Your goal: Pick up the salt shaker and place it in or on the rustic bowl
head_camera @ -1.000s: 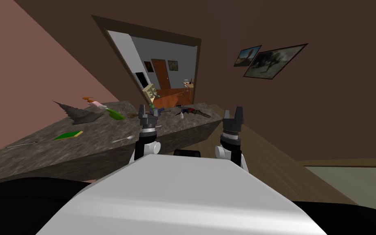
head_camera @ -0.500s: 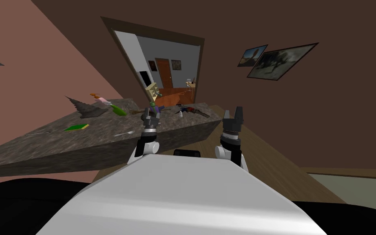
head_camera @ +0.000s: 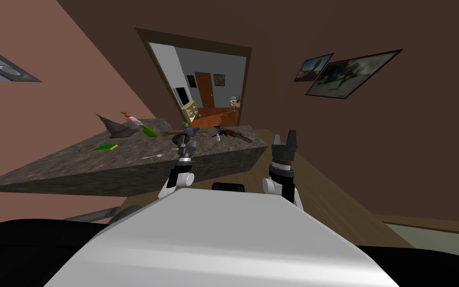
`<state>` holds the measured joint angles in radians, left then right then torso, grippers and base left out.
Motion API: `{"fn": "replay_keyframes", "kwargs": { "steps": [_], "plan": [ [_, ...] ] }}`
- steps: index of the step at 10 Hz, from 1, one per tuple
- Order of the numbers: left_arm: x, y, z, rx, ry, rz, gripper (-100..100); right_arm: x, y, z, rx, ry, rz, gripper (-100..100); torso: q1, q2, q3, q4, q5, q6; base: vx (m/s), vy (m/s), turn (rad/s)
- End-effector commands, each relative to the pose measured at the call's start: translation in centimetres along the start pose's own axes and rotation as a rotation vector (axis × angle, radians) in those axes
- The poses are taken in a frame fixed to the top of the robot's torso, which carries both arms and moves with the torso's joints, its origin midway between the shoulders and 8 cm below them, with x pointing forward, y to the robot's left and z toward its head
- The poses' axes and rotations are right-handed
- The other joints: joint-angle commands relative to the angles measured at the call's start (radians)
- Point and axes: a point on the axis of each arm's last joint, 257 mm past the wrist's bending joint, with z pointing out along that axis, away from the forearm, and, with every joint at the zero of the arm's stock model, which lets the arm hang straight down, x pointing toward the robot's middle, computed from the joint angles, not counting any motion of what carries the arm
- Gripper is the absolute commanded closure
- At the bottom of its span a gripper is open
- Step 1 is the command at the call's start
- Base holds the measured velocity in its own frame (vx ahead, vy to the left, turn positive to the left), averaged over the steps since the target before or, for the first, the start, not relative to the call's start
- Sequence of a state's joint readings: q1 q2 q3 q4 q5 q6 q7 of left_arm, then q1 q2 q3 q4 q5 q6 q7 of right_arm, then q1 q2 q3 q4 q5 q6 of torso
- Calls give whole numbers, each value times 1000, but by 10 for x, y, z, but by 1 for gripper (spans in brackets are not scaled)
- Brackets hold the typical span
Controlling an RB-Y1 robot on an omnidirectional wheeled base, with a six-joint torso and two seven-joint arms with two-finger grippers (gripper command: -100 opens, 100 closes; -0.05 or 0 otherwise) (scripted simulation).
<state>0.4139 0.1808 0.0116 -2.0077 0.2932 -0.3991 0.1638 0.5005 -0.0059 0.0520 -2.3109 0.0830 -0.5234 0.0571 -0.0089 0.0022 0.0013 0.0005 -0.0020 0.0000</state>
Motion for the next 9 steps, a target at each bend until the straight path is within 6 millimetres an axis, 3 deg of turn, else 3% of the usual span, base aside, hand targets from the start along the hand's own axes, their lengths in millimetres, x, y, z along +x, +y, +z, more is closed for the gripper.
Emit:
{"fn": "replay_keyframes", "kwargs": {
  "steps": [1,9],
  "plan": [
    [-16,12,0,-20,-23,-42,-100,0,0,0,0,0,0,0,0,0,0,0,0,0,-40,-154,181],
    [-66,65,-1,-98,-128,-169,-100,0,0,0,0,0,0,0,1,-1,-1,0,0,0,-32,-119,80]
  ]
}}
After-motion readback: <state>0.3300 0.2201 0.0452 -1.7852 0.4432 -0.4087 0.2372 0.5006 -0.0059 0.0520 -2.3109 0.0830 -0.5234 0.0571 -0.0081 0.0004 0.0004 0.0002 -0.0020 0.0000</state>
